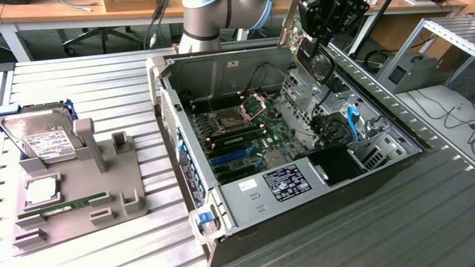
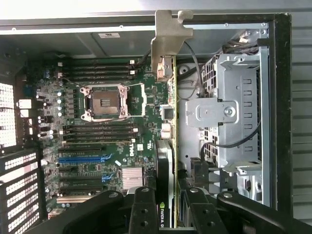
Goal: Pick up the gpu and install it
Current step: 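Pick up the gpu and move the gpu toward the slot, then insert the gpu into the slot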
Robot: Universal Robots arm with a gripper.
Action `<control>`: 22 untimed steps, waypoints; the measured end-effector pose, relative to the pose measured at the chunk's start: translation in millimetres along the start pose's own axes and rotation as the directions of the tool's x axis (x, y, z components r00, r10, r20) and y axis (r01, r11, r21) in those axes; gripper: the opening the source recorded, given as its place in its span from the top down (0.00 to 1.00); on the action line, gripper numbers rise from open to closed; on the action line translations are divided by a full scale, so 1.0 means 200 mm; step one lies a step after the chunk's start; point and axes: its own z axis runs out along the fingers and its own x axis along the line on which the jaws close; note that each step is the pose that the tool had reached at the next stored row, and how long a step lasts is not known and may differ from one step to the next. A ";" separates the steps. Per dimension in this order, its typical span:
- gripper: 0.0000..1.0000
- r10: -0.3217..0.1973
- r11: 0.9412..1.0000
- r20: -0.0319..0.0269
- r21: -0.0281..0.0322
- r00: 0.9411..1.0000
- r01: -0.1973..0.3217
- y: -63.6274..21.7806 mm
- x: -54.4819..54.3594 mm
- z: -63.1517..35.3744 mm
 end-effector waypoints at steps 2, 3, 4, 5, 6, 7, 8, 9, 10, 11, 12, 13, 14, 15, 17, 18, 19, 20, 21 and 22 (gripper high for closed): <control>0.73 0.000 1.000 0.000 0.000 1.000 0.000 0.000 0.00 0.001; 0.73 0.000 1.000 0.000 0.000 1.000 0.000 0.000 0.00 0.004; 0.73 0.000 1.000 0.000 0.000 1.000 0.000 0.000 0.00 0.008; 0.73 0.000 1.000 0.000 0.000 1.000 0.000 -0.001 0.00 0.014; 0.73 0.000 1.000 0.000 0.000 1.000 0.000 -0.001 0.00 0.022; 0.73 0.000 1.000 0.000 0.000 1.000 0.000 -0.001 0.00 0.030; 0.73 0.000 1.000 0.000 0.000 1.000 0.000 -0.002 0.00 0.037; 0.73 0.000 1.000 0.000 0.000 1.000 0.000 -0.002 -0.01 0.041; 0.73 0.000 1.000 0.000 0.000 1.000 0.000 -0.001 -0.02 0.044; 0.73 0.000 1.000 0.000 0.000 1.000 0.000 -0.001 -0.02 0.045; 0.73 0.000 1.000 0.000 0.000 1.000 0.000 -0.001 -0.03 0.046; 0.73 0.000 1.000 0.000 0.000 1.000 0.000 -0.001 -0.03 0.046; 0.73 0.000 1.000 0.000 0.000 1.000 0.000 -0.001 -0.03 0.046; 0.73 0.000 1.000 0.000 0.000 1.000 0.000 -0.001 -0.03 0.046; 0.73 0.000 1.000 0.000 0.000 1.000 0.000 -0.001 -0.03 0.046; 0.73 0.000 1.000 0.000 0.000 1.000 0.000 -0.001 -0.03 0.046; 0.73 0.000 1.000 0.000 0.000 1.000 0.000 -0.001 -0.03 0.046; 0.73 0.000 1.000 0.000 0.000 1.000 0.000 -0.001 -0.03 0.046; 0.73 0.000 1.000 0.000 0.000 1.000 0.000 -0.001 -0.03 0.046; 0.73 -0.001 1.000 0.000 0.000 1.000 0.001 -0.001 -0.03 0.046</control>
